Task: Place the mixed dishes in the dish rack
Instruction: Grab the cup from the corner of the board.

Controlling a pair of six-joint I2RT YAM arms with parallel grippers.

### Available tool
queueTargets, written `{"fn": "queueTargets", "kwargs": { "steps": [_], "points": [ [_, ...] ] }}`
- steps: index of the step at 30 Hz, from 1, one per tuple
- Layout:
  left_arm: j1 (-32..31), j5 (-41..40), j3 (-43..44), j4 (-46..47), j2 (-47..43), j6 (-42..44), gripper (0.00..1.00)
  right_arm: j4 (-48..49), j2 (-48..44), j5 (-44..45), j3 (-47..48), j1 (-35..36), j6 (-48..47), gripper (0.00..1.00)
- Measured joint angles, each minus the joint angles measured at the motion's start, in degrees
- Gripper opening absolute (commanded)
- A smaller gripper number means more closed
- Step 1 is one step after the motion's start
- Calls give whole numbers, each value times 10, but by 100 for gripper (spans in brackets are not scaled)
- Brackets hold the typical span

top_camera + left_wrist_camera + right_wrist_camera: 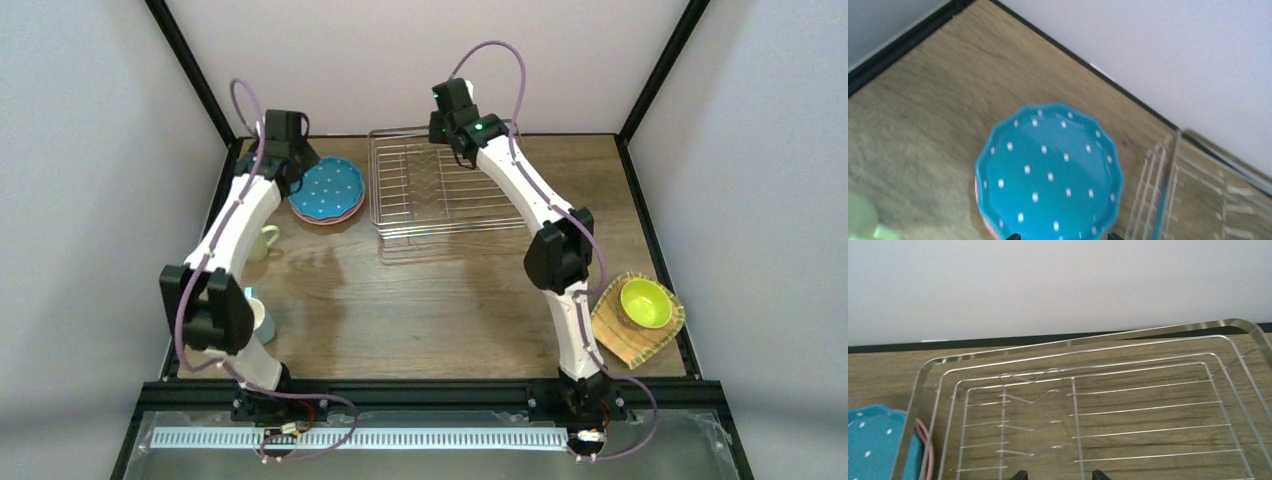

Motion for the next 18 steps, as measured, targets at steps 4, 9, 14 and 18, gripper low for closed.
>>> {"fn": "queueTargets", "kwargs": {
  "steps": [4, 9, 14, 18],
  "points": [
    [44, 12, 85, 2, 95, 6, 100, 3, 0, -9, -1, -29, -10, 73],
    [47, 23, 197, 3, 226, 21, 99, 12, 0, -10, -2, -47, -27, 74],
    [47, 29, 309, -3, 349, 32, 99, 18, -1, -13, -9, -42, -44, 74],
    [55, 35, 368, -8, 408, 34, 99, 24, -1, -18, -25, -40, -55, 74]
  ]
}}
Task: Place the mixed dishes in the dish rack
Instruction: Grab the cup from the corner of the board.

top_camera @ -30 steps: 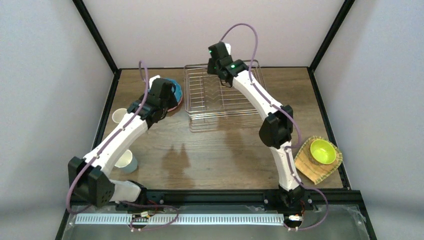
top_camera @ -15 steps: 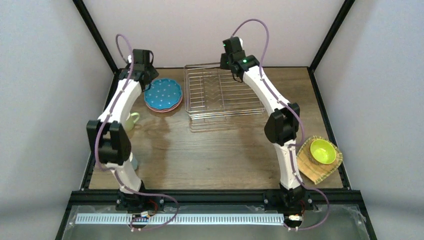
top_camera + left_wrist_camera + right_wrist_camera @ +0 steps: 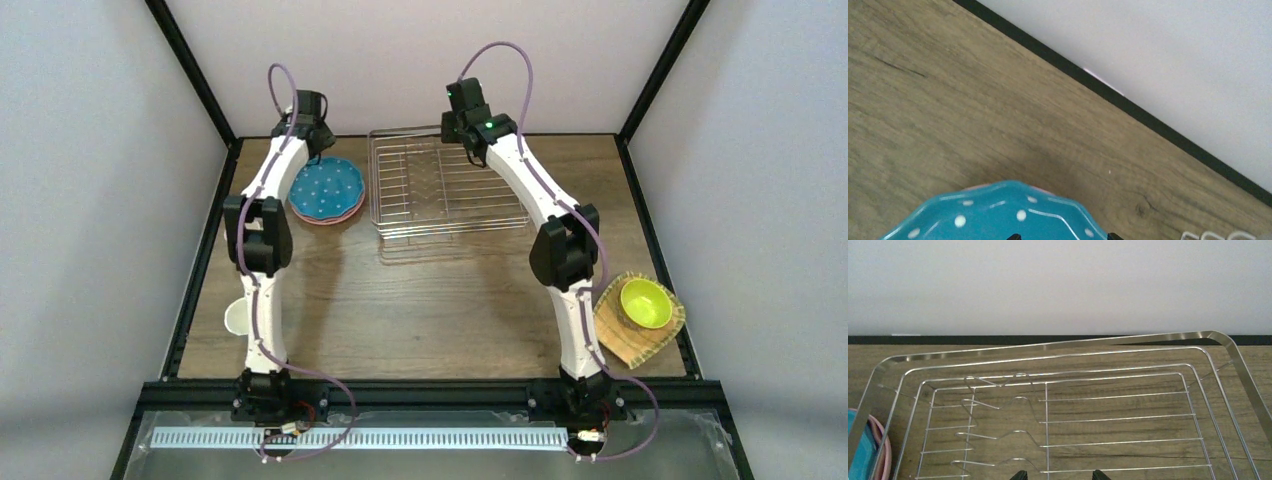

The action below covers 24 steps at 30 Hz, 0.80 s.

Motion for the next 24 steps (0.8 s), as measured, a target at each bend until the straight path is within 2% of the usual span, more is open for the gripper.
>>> {"fn": "queueTargets", "kwargs": {
  "steps": [9, 24],
  "points": [
    [26, 4, 42, -1, 27, -2, 99, 14, 0, -16, -7, 0, -9, 74],
    [26, 5, 85, -1, 93, -33, 99, 27, 0, -35, -7, 0, -28, 74]
  ]
}}
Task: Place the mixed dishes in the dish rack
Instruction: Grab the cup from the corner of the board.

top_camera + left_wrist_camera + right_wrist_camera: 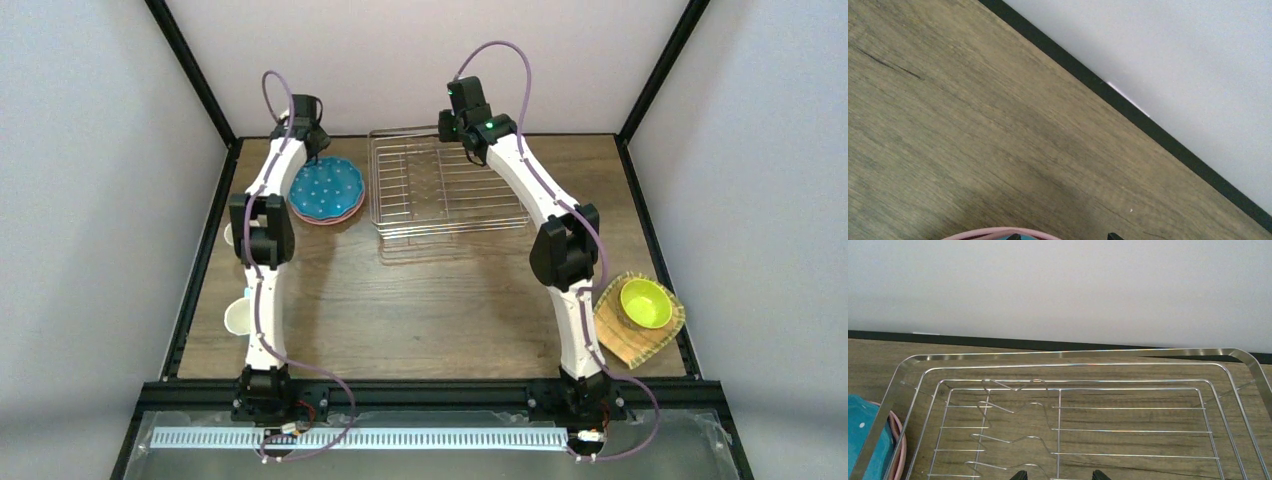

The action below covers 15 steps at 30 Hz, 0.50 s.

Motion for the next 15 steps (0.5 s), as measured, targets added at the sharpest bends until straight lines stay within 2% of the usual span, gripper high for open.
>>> {"fn": "queueTargets", "kwargs": {
  "steps": [10, 13, 15],
  "points": [
    [0, 12, 17, -10, -2, -27, 99, 4, 0, 0, 2, 0, -4, 74],
    [-4, 15, 2, -27, -36, -30, 99, 4, 0, -2, 2, 0, -3, 75],
    [-9, 16, -38, -35, -94, -30, 99, 3, -1, -7, 2, 0, -1, 76]
  ]
}}
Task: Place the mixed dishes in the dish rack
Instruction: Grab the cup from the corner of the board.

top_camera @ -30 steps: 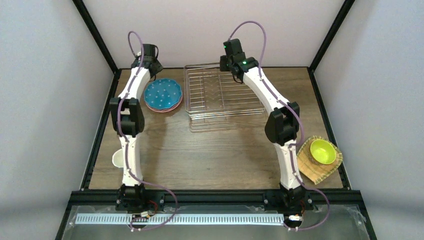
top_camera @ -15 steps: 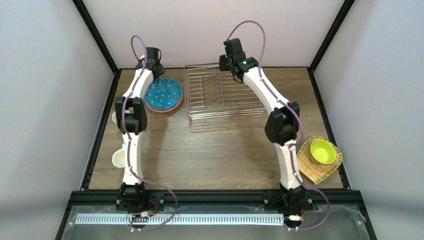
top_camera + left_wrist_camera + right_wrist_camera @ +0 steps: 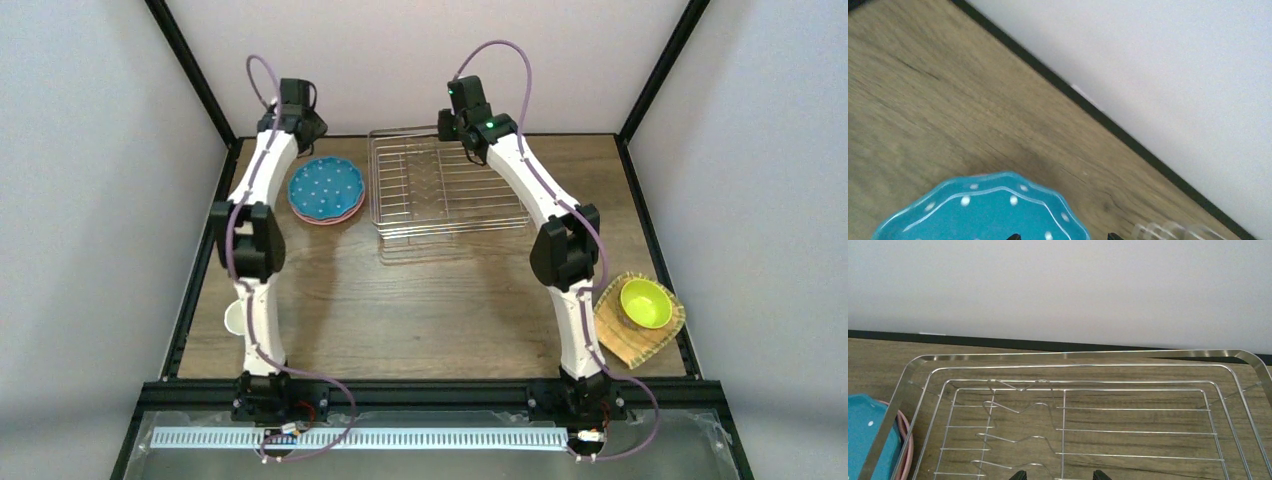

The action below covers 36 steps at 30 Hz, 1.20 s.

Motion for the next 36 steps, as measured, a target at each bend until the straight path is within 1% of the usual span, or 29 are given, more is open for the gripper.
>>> {"fn": "queueTargets", "kwargs": {
  "steps": [1, 4, 8, 10, 13, 17, 20, 24, 26, 27, 30, 36],
  "points": [
    [-3, 0, -21, -2, -31, 0, 99, -1, -1, -2, 0, 0, 1, 76],
    [-20, 1, -110, 2, -163, 1, 100, -5, -19, -7, -19, 0, 4, 77],
    [-45, 4, -233, 15, -332, 5, 100, -5, -79, -13, -90, 0, 6, 80],
    [-52, 5, -298, 16, -400, 5, 100, -7, -110, -15, -118, 2, 6, 80],
    [-56, 5, -380, 6, -470, 3, 100, -7, -149, -16, -149, 5, 6, 81],
    [-65, -7, -461, -30, -540, -6, 100, -7, -197, -19, -192, 14, 3, 81],
    [-76, -25, -492, -69, -591, -23, 100, -4, -228, -31, -228, 20, 0, 81],
    [-85, -57, -501, -127, -646, -59, 100, -4, -244, -50, -255, 26, -7, 82],
    [-85, -71, -501, -157, -663, -77, 100, -2, -246, -57, -264, 28, -14, 82],
    [-85, -80, -501, -177, -672, -91, 100, 3, -251, -62, -277, 30, -17, 84],
    [-85, -94, -507, -225, -693, -126, 99, 8, -276, -78, -326, 33, -24, 84],
    [-85, -101, -554, -311, -744, -198, 100, 29, -330, -113, -405, 34, -35, 84]
  ]
}}
